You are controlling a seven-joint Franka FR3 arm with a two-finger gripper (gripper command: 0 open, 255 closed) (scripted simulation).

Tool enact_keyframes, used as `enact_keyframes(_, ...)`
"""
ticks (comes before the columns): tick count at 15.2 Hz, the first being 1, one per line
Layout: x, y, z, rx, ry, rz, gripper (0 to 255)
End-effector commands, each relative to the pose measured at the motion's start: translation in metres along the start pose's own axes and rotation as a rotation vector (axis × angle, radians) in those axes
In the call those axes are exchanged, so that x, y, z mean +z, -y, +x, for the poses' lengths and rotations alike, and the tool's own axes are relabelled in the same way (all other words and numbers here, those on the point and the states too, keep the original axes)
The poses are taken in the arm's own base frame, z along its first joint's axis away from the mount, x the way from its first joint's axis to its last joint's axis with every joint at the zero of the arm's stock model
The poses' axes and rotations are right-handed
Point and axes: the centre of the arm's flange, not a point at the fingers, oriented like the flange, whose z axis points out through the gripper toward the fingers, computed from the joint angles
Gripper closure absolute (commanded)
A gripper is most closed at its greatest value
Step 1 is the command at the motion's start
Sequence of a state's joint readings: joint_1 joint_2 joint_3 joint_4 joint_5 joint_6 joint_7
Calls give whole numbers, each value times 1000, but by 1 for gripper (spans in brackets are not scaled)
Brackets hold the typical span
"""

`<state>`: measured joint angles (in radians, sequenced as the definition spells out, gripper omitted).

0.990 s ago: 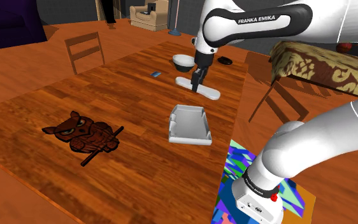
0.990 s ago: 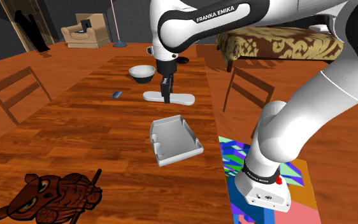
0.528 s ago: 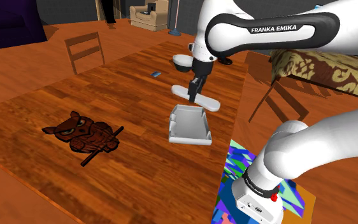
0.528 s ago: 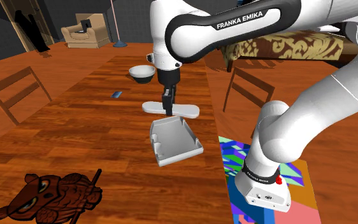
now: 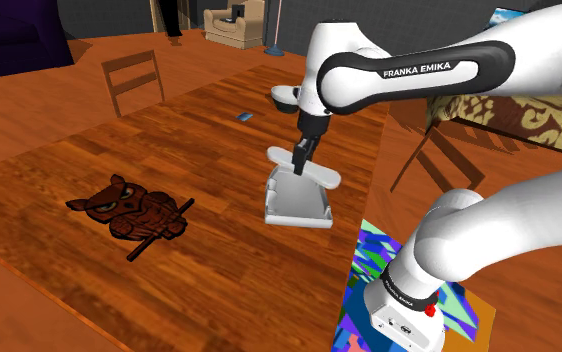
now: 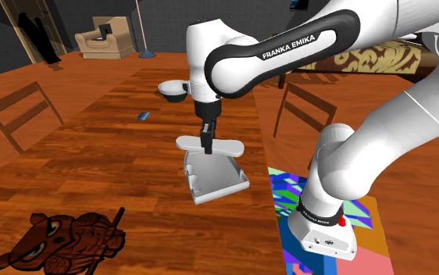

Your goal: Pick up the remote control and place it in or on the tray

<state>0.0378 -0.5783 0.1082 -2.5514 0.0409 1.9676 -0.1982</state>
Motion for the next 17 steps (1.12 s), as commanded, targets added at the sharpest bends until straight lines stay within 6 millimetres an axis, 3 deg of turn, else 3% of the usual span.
enact_keyframes(1, 11, 0, 0, 0, -1, 0, 255)
enact_keyframes(4, 28, 0, 0, 0, -1, 0, 255)
enact_keyframes(12, 28, 0, 0, 0, -1, 0, 255)
enact_keyframes(13, 28, 0, 0, 0, -1, 0, 0)
enact_keyframes(17, 28, 0, 0, 0, -1, 0, 0)
